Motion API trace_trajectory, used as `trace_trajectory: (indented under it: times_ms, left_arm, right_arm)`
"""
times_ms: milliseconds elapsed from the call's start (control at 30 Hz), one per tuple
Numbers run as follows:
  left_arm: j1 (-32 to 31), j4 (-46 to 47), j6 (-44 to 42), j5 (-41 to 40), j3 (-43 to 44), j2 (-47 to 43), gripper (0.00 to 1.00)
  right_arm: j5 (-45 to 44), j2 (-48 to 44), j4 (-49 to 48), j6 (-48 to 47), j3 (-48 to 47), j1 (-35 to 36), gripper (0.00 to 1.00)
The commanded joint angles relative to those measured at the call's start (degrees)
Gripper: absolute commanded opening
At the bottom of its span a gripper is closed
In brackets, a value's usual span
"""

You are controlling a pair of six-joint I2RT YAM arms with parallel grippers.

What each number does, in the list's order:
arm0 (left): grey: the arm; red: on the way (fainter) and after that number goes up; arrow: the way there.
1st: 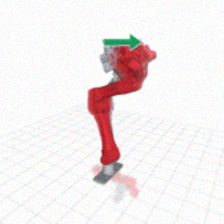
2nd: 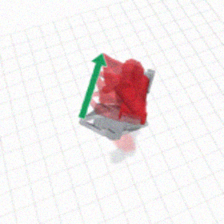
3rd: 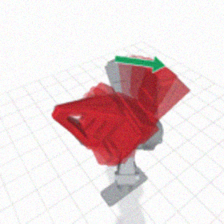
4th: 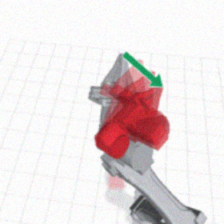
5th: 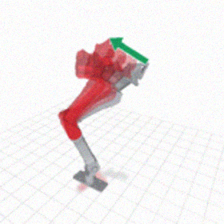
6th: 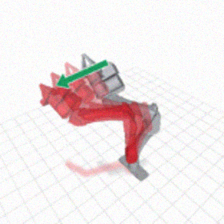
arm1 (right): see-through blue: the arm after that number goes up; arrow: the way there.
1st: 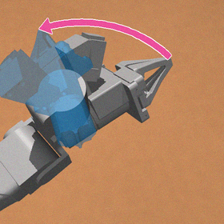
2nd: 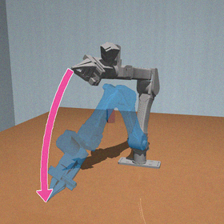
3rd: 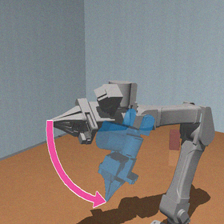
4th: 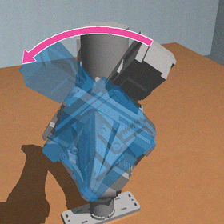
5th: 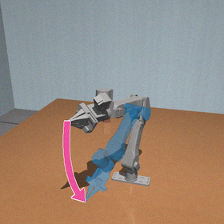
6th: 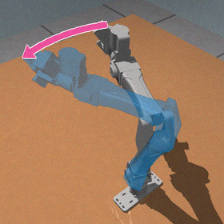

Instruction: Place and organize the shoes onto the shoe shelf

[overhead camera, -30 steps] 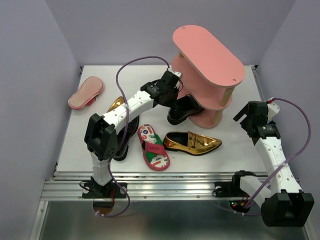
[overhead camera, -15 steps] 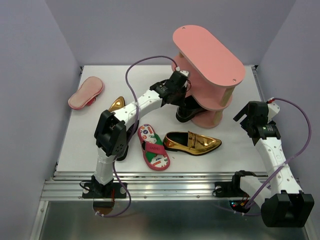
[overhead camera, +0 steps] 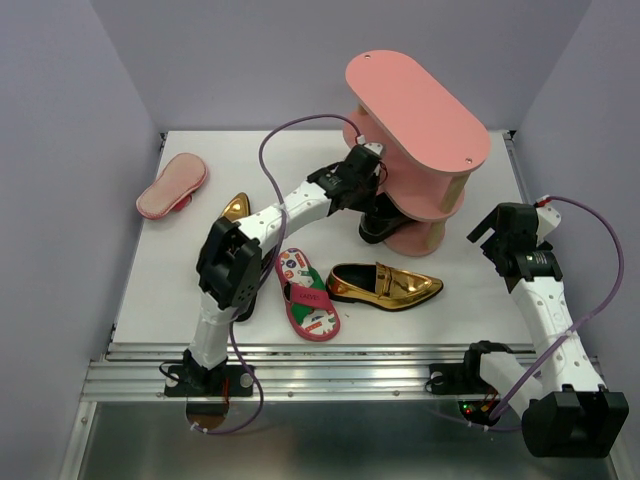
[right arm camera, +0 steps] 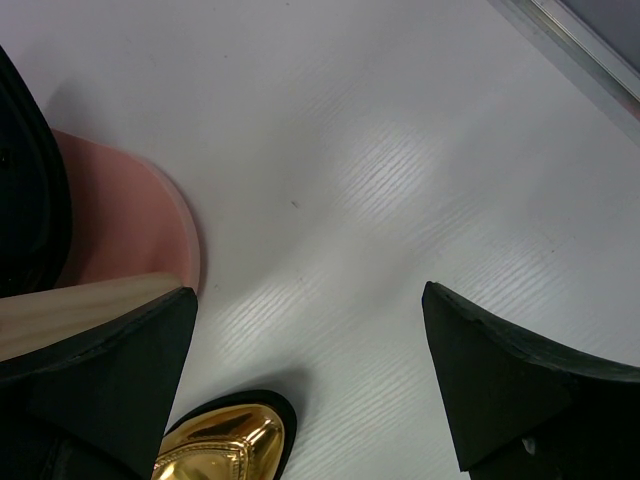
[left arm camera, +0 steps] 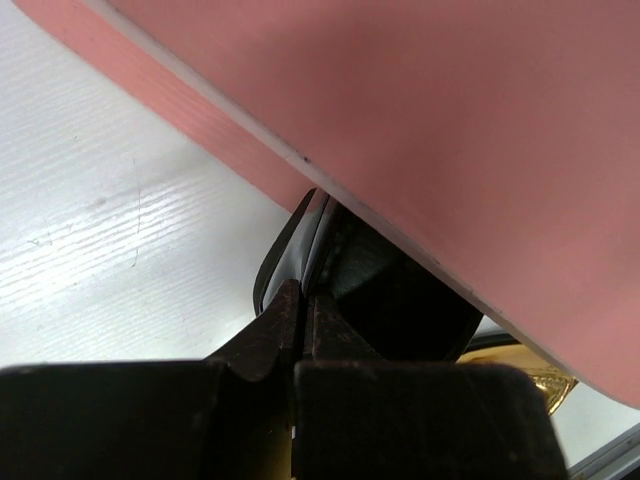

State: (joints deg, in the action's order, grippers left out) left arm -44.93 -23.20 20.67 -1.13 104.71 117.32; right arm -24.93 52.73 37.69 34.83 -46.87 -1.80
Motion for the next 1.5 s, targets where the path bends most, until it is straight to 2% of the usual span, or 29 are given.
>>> trace_trajectory:
  times_ms: [0, 33, 167, 200, 300, 367, 400, 433, 467, 733, 933, 1167, 1300, 1467]
  left_arm:
    - [-0.3, 8.6, 1.0, 0.9, 3.0, -0.7, 0.00]
    - [-0.3, 8.7, 1.0, 3.6, 3.1, -0.4, 0.00]
    - [-0.3, 8.6, 1.4, 6.2, 4.0, 1.2, 0.03]
    - [-0.3, 8.4, 1.4, 6.7, 4.2, 1.6, 0.11]
    - [-0.3, 7.5, 1.3, 7.2, 4.7, 2.1, 0.20]
    - [-0.3, 6.7, 1.1, 7.0, 4.6, 2.1, 0.31]
    - [-0.3, 6.4, 1.0, 6.5, 4.3, 1.8, 0.31]
    - [-0.3, 5.8, 1.0, 6.2, 4.2, 1.7, 0.39]
    - [-0.3, 5.5, 1.0, 5.9, 4.0, 1.4, 0.41]
    - [-0.3, 3.5, 0.5, 1.8, -0.1, -4.7, 0.73]
    - [-0.3, 0.0, -0.5, -2.2, -5.3, -11.4, 0.73]
    - [0.4, -8.9, 1.2, -13.1, -18.8, -23.9, 0.73]
    - [4.8, -14.0, 5.1, -17.7, -27.7, -31.5, 0.73]
    - [11.1, -18.3, 10.1, -19.4, -36.8, -38.4, 0.73]
  right_arm:
    - [0.3, -1.0, -1.6, -0.4, -0.8, -0.1, 1.00]
    - [0.3, -1.0, -1.5, -0.5, -0.9, -0.1, 1.00]
    - [0.3, -0.6, -1.6, -0.5, -1.1, -0.1, 1.00]
    - [0.3, -0.4, -1.5, -0.5, -1.2, -0.1, 1.00]
    - [0.4, -0.4, -1.5, -0.6, -1.4, -0.1, 1.00]
    - [0.3, -0.3, -1.5, -0.6, -1.6, -0.1, 1.00]
    - [0.4, -0.3, -1.5, -0.6, -1.6, -0.1, 1.00]
    - [0.5, -0.3, -1.6, -0.6, -1.6, -0.1, 1.00]
    - [0.5, -0.3, -1.5, -0.6, -1.6, -0.1, 1.00]
    - [0.8, -0.6, -1.6, -0.6, -1.4, -0.1, 1.00]
    - [0.3, -1.0, -1.2, -0.6, -1.4, -0.1, 1.00]
    - [1.2, -0.6, -1.6, 0.0, -0.5, -0.1, 1.00]
    - [1.5, -0.3, -2.5, -0.1, -0.1, -0.1, 1.00]
    - [2.7, 0.9, -4.2, -0.1, 0.3, -0.1, 1.00]
